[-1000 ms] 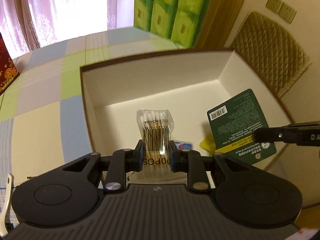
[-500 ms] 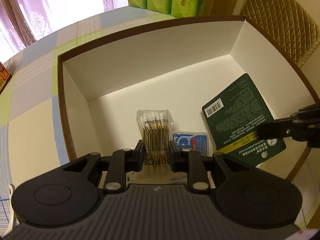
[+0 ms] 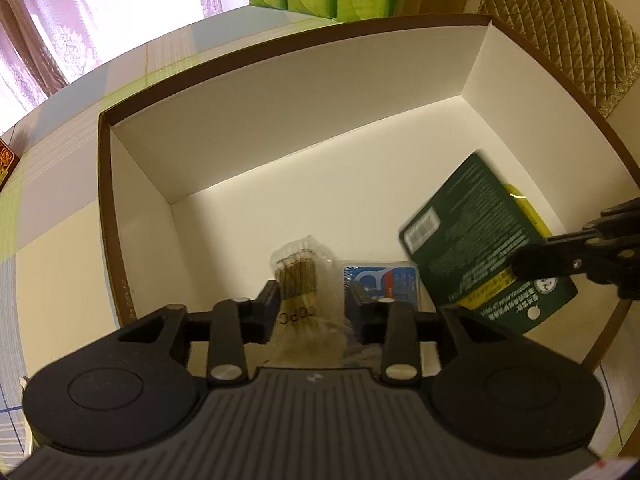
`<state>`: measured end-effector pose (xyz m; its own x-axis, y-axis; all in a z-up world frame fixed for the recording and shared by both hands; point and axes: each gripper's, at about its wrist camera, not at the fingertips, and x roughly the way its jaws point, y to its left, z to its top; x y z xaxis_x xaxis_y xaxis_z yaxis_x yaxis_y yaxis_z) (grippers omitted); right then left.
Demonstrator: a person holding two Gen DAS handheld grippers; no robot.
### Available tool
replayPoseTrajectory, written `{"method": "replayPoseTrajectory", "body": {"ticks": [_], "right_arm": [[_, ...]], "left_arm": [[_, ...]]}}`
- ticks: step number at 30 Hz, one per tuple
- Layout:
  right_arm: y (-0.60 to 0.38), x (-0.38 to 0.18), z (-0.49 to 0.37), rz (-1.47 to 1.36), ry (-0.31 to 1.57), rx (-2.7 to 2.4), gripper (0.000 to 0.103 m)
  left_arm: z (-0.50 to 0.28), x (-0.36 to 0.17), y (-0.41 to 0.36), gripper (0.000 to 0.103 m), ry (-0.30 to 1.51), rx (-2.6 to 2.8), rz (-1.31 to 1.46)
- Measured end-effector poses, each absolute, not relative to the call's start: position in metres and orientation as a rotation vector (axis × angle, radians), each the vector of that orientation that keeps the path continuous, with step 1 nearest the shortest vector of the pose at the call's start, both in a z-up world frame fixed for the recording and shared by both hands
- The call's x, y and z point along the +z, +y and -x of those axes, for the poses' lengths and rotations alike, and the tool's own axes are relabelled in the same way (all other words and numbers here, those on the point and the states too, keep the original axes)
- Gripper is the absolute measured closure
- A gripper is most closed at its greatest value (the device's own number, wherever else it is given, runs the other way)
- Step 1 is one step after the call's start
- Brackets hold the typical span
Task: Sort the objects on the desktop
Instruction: 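Carry both items over the brown box and release them inside, then withdraw both tools from the box toward the table items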
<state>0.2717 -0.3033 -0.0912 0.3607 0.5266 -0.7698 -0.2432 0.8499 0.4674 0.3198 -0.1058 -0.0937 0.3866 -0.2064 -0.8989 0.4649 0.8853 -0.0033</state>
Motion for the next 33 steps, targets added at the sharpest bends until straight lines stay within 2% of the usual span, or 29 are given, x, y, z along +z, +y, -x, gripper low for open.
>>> {"method": "replayPoseTrajectory", "body": {"ticks": [4,5,7,8,9,13,15,16,17,19,33], "right_arm": [[-0.302,-0.088,-0.269,-0.258,1.079,0.5,0.102],[-0.301,-0.086,-0.269,-0.244,1.071,0.5,0.097],[-0.3,-0.081,-0.266,-0.219,1.046,0.489,0.058],[-0.3,-0.078,-0.264,-0.206,1.024,0.479,0.025],[-0.3,-0.075,-0.26,-0.189,0.997,0.474,0.02],[-0.299,-0.067,-0.252,-0.106,0.985,0.447,0.017],[-0.298,-0.067,-0.248,-0.075,0.994,0.425,0.01],[-0.298,-0.066,-0.246,-0.063,0.994,0.413,0.008],[-0.298,-0.066,-0.243,-0.052,0.993,0.403,0.005],[-0.298,-0.064,-0.238,-0.034,0.992,0.393,0.002],[-0.289,-0.047,-0.206,-0.007,0.93,0.318,0.002]], "left_arm": [[-0.318,-0.091,-0.104,0.059,1.091,-0.442,-0.258],[-0.318,-0.091,-0.104,0.057,1.092,-0.447,-0.255],[-0.316,-0.088,-0.103,0.053,1.09,-0.455,-0.246],[-0.314,-0.086,-0.103,0.049,1.088,-0.46,-0.237],[-0.312,-0.084,-0.102,0.048,1.085,-0.466,-0.227],[-0.302,-0.075,-0.101,0.04,1.072,-0.485,-0.203],[-0.296,-0.07,-0.099,0.029,1.062,-0.481,-0.2],[-0.292,-0.067,-0.098,0.019,1.053,-0.465,-0.202],[-0.289,-0.064,-0.096,0.017,1.043,-0.454,-0.204],[-0.283,-0.059,-0.092,0.017,1.035,-0.451,-0.196],[-0.24,-0.022,-0.05,0.013,0.967,-0.409,-0.069]]}}
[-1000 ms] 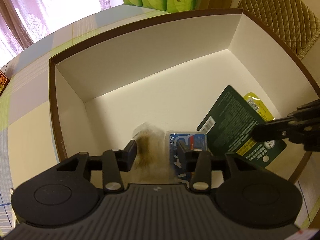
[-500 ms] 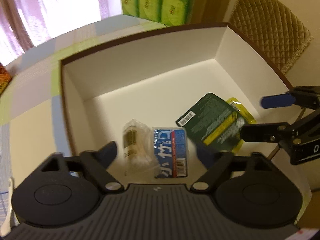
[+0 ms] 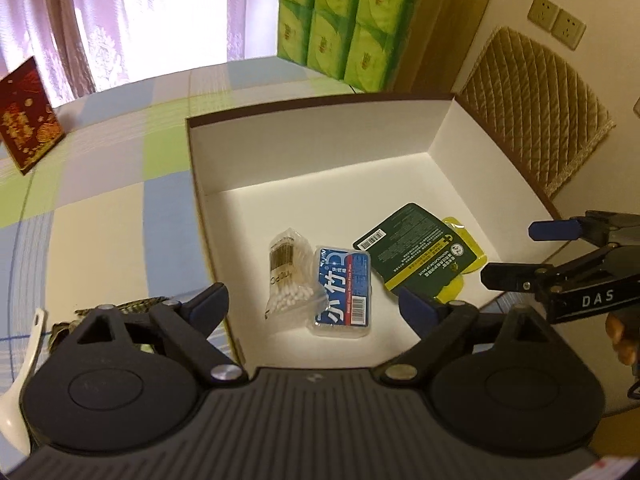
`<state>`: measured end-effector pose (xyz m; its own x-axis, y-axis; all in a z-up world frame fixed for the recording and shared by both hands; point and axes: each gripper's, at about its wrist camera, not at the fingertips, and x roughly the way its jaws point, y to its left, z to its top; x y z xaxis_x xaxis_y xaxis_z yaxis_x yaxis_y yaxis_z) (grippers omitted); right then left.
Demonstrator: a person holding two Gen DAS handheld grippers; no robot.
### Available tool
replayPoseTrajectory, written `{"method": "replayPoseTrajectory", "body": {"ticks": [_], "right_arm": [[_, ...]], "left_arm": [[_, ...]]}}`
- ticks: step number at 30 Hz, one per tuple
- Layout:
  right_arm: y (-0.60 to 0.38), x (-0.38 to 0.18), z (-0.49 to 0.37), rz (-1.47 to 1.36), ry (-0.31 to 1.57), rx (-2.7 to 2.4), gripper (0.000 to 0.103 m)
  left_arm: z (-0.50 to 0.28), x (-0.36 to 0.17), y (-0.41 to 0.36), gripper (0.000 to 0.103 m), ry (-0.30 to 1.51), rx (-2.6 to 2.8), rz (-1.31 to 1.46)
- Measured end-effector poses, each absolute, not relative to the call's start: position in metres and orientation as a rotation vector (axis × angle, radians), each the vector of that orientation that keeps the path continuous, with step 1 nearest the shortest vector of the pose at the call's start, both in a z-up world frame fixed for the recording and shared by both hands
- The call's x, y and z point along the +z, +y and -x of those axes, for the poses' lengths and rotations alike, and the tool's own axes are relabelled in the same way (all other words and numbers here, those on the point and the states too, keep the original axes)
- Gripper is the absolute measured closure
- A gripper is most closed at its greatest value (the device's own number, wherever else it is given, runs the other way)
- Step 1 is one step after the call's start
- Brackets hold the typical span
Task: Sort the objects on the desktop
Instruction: 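Withdraw both tools from the box toward the table items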
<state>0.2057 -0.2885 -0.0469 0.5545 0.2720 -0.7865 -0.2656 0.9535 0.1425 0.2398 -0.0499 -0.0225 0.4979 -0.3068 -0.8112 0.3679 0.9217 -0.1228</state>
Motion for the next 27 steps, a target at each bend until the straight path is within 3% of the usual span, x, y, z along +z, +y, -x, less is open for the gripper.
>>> {"method": "replayPoseTrajectory", "body": {"ticks": [12,27], "right_arm": [[-0.256,-0.037,-0.156,0.021,0.885,0.325,0.002],[-0.193,-0.062,-0.12,0.011,0.97,0.441,0.002]], "left_arm": [[-0.186,-0.007,-0.016,0.012,0.94,-0.399,-0.015],[-0.131,-0.023,0.059,0.012,0.988,-0.263,0.02]]}}
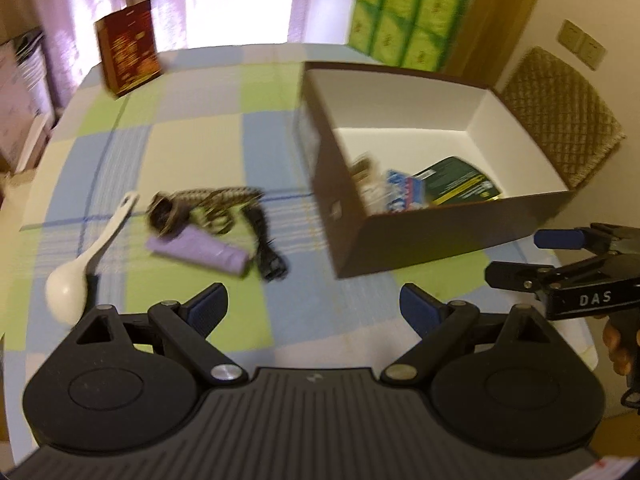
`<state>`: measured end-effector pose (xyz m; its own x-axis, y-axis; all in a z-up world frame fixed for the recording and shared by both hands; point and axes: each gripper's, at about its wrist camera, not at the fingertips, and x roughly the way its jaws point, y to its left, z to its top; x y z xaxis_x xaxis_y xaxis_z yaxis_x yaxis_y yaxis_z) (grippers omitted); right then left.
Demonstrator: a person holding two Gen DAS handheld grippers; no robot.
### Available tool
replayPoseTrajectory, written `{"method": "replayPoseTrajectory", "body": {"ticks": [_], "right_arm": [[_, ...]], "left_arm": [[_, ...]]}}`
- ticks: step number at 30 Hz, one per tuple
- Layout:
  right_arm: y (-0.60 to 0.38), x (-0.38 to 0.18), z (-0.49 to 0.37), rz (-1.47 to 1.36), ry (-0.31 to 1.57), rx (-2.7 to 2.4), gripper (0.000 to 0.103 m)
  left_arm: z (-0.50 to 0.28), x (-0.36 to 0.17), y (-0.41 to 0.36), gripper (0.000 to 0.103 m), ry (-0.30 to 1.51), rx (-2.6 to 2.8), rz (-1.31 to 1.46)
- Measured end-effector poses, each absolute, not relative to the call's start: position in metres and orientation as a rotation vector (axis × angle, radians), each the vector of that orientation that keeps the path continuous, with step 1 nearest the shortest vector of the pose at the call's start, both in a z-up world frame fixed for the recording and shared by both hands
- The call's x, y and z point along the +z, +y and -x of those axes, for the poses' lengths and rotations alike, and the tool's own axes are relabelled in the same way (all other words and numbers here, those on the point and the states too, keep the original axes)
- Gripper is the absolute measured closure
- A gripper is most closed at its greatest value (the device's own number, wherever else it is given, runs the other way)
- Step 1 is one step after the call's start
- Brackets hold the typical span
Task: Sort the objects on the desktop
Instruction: 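Withdraw both tools from the box toward the table items, then grasp the purple cosmetic tube with the right gripper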
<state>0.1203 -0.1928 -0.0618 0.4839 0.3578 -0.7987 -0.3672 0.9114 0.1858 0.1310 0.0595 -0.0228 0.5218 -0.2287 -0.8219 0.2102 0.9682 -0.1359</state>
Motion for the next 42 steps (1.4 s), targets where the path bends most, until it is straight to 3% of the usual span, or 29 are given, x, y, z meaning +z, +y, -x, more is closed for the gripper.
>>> {"method": "replayPoseTrajectory", "body": {"ticks": [21,31,35,37,39,42], "right_arm": [[-0.103,-0.102,-0.111,0.045,1.049,0.539,0.002],[-0.062,-0.106,-0.11,0.108,0.967,0.652,0.002],[-0.038,-0.109,-0.112,0.18,0.927,0.706,0.017],[-0.026,-0.113,-0.116,0.206,0.915,0.721,0.019],[-0.014,-0.117,-0.119,0.248,0.893,0.737,0.035],[0.005,-0.128,-0.128,0.353,0.864,0.737,0.044]], "left_arm": [[-0.112,-0.048,0.148,0.013,1.032,-0.143,0.045],[-0.128,-0.058,0.176,0.013,1.043,-0.149,0.011],[-0.135,-0.062,0.192,0.013,1.045,-0.14,0.011],[-0.139,-0.064,0.2,0.013,1.048,-0.132,0.015],[-0.143,-0.066,0.207,0.013,1.051,-0.128,0.019],[-0.149,-0.07,0.218,0.013,1.06,-0.118,0.023]]}}
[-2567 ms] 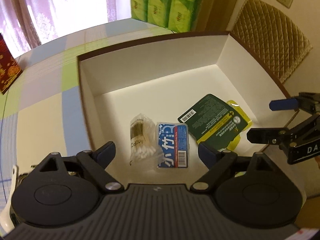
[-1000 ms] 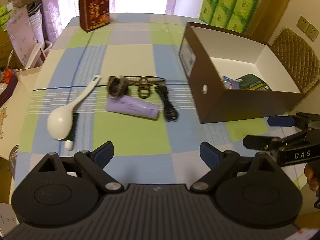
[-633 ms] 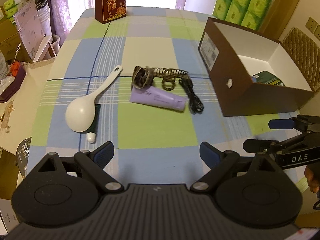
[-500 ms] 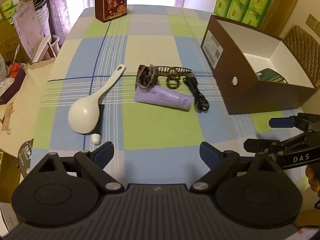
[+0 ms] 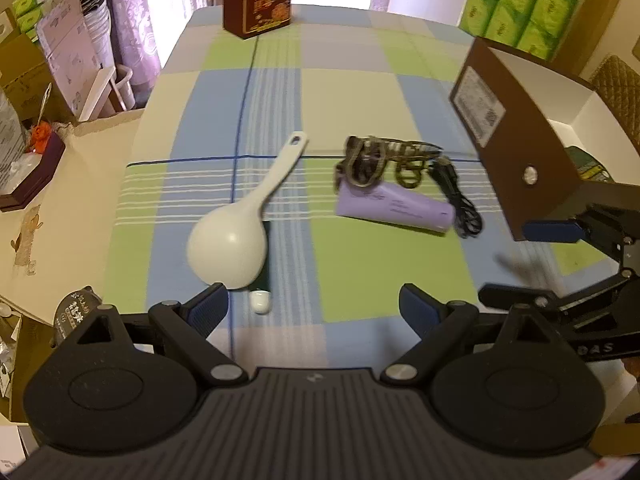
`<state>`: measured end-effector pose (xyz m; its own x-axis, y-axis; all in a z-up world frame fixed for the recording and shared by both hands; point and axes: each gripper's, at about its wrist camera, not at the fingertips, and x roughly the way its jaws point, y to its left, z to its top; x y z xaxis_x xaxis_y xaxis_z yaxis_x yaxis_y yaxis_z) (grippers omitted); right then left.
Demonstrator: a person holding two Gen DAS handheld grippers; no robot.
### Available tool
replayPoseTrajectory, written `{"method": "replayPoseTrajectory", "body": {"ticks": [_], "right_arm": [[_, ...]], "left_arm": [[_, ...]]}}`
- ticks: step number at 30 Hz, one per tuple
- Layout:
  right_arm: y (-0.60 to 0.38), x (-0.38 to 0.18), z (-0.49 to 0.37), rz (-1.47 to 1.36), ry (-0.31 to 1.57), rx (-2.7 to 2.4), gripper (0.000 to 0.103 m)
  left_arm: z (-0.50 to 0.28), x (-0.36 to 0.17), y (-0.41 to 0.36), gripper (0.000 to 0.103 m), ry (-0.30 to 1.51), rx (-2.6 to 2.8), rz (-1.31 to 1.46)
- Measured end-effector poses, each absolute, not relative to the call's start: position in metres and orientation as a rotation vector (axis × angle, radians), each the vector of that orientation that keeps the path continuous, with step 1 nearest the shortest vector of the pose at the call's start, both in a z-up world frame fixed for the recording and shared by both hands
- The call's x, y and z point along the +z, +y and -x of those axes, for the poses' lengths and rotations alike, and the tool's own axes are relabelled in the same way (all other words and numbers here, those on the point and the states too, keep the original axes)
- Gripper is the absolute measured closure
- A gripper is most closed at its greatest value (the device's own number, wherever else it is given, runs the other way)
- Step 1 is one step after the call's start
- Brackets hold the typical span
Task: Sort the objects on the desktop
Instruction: 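Grasp the purple cosmetic tube with the right gripper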
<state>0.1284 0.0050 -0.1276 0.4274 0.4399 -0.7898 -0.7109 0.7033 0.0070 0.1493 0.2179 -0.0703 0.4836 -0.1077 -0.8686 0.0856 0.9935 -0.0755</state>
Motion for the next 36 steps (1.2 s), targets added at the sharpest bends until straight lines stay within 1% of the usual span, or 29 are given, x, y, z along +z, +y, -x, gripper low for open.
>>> {"method": "replayPoseTrajectory", "body": {"ticks": [4,11,13,14,15,16,18,20,26,30,32,36], "right_arm": [[0.022,-0.141,-0.142,0.457,0.817,0.751,0.045],[0.041,-0.163,-0.164,0.539,0.821,0.789,0.045],[0.045,-0.169,-0.168,0.552,0.822,0.801,0.049],[0.045,-0.17,-0.169,0.555,0.826,0.804,0.054],[0.045,-0.172,-0.17,0.556,0.826,0.809,0.063],[0.045,-0.172,-0.17,0.551,0.829,0.817,0.069],[0.041,-0.171,-0.17,0.523,0.841,0.833,0.074],[0.037,-0.169,-0.166,0.505,0.855,0.843,0.076],[0.017,-0.162,-0.145,0.429,0.958,0.855,0.076],[0.006,-0.159,-0.134,0.43,1.044,0.868,0.075],[0.004,-0.159,-0.129,0.439,1.035,0.859,0.073],[0.008,-0.16,-0.131,0.423,1.01,0.826,0.062]], "left_arm": [[-0.16,-0.078,0.229,0.013,1.074,-0.102,0.028],[-0.177,-0.084,0.242,0.014,1.082,-0.091,0.033],[-0.18,-0.084,0.243,0.014,1.079,-0.092,0.034],[-0.181,-0.083,0.243,0.014,1.077,-0.093,0.034],[-0.182,-0.083,0.243,0.014,1.076,-0.094,0.035],[-0.183,-0.083,0.242,0.014,1.076,-0.096,0.036],[-0.184,-0.084,0.242,0.014,1.077,-0.097,0.037],[-0.185,-0.085,0.242,0.014,1.082,-0.096,0.039],[-0.188,-0.087,0.239,0.014,1.093,-0.106,0.032],[-0.188,-0.088,0.236,0.014,1.096,-0.117,0.027],[-0.188,-0.088,0.234,0.014,1.098,-0.121,0.024],[-0.188,-0.089,0.232,0.014,1.101,-0.127,0.019]]}}
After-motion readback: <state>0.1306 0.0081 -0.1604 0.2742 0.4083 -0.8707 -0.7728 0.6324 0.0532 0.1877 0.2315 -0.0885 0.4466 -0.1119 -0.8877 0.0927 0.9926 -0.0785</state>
